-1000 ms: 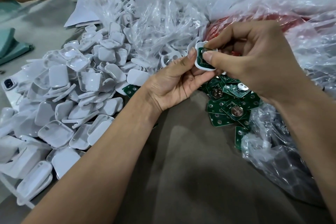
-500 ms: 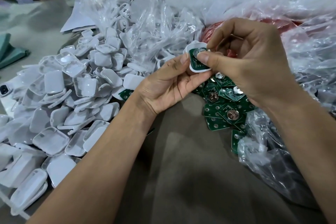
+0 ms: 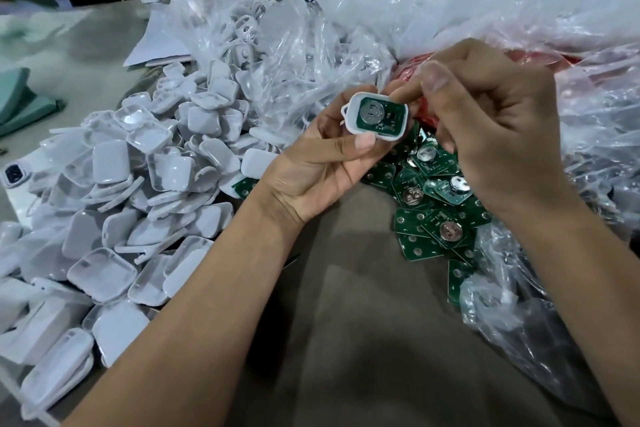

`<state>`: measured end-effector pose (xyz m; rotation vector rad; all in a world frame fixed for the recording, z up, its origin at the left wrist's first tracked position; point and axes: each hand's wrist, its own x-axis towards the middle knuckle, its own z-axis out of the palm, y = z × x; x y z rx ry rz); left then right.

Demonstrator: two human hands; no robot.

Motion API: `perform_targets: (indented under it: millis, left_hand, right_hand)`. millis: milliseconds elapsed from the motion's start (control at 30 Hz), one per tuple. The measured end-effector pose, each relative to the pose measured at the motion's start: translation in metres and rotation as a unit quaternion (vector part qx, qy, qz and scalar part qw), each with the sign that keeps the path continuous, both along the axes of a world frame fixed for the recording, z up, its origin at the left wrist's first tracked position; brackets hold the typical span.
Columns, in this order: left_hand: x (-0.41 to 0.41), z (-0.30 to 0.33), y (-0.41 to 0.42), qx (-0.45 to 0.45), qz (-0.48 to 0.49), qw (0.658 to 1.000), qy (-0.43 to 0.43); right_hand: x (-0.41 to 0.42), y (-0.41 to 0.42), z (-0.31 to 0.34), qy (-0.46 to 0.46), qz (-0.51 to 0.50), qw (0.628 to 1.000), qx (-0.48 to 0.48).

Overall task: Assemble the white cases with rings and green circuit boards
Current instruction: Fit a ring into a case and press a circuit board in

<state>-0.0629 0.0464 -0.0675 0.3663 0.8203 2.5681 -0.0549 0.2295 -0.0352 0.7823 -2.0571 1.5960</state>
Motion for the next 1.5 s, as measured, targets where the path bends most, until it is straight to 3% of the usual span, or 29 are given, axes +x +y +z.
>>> perform_targets:
  millis: [267,800,967,1100,1233,1400,1500]
  left_hand:
    - [-0.001,-0.001,0.0,-0.004,0.032,0.999,0.015]
    - [0.0,0.0,0.003,-0.053,0.07,0.996,-0.02]
    - [0.002,0.005,0.005,-0.048,0.09,0.994,-0.028]
    - [0.004,0.017,-0.001,0.013,0.084,0.996,-0.012]
    - [0.008,0.034,-0.013,0.081,0.057,0.995,0.029]
    - [0.007,0.045,-0.039,0.122,0.079,0.989,0.021]
    - [0.006,0.049,-0.056,0.145,0.1,0.984,0.009]
  right_hand:
    - [0.001,-0.003,-0.007,0.046,-0.036,0.993,0.106]
    - [-0.002,-0.002,-0.009,0.062,-0.037,0.987,0.141]
    - [-0.001,0.001,-0.006,0.027,-0.016,0.997,0.066]
    - [-0.001,0.005,-0.005,-0.023,-0.04,0.999,-0.025]
    - [0.002,-0.003,-0.01,-0.007,-0.07,0.99,0.121]
    - [0.01,-0.054,-0.015,0.034,0.029,0.953,0.299]
    - [0.002,-0.089,-0.014,0.019,0.033,0.934,0.355]
